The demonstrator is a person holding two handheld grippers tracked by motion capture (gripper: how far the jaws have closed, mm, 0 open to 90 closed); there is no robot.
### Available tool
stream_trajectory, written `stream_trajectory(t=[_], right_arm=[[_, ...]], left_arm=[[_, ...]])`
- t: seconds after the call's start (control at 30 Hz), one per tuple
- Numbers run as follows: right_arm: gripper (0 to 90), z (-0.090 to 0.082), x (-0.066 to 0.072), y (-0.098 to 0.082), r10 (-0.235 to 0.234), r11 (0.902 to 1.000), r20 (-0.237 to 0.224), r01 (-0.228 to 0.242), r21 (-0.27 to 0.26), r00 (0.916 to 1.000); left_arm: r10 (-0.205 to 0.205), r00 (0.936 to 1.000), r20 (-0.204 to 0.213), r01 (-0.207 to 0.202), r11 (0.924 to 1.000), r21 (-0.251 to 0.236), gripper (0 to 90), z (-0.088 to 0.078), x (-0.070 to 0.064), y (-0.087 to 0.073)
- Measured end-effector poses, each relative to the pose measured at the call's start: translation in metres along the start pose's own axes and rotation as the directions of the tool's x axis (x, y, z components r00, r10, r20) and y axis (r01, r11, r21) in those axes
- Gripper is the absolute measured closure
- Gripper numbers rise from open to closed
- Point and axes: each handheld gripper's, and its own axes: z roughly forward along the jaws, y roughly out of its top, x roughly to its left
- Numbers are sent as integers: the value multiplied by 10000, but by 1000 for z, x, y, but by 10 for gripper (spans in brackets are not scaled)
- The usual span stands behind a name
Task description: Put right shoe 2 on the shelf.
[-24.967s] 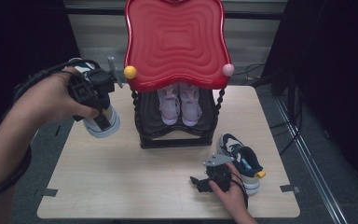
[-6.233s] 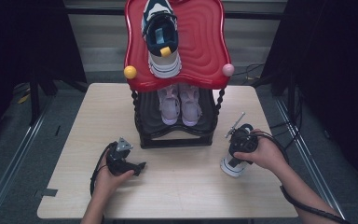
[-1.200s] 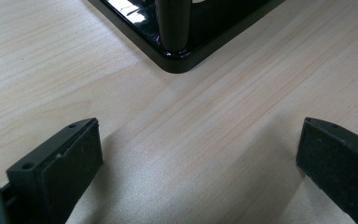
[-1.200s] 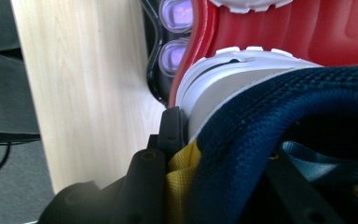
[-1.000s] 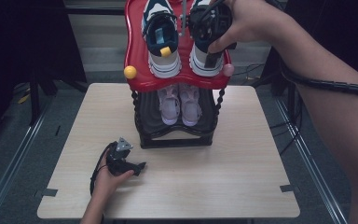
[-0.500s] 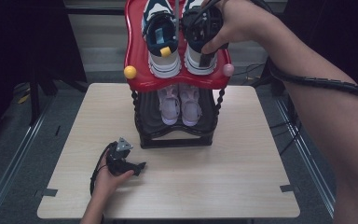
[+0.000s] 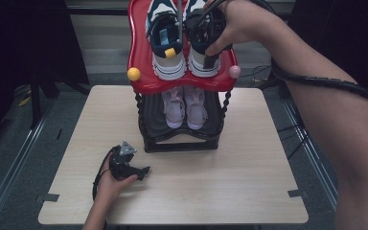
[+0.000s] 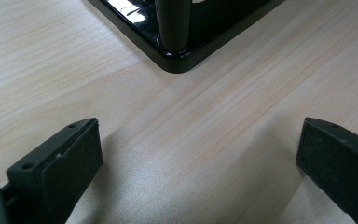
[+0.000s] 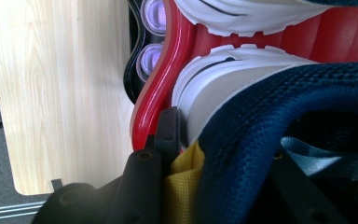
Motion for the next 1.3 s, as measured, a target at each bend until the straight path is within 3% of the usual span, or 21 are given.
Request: stream_trajectory(t=[0.13, 0.77, 1.17, 1.3], right_arm=[[708, 1, -1, 1, 190, 9998, -52, -189, 25, 9998], [699, 3, -4, 1, -200, 9997, 66, 201, -107, 9998], [680, 4, -2, -1, 19, 9999, 202, -16, -163, 9998], [637, 4, -1, -2, 386, 9989, 251, -379, -278, 9989]], left_arm=[[0, 10000, -2, 0, 10000, 2, 0, 0, 0, 0], [5, 10000, 3, -5, 10000, 5, 0, 0, 0, 0], [12, 10000, 6, -12, 10000, 6, 0, 0, 0, 0], [16, 10000, 7, -16, 10000, 6, 0, 0, 0, 0]])
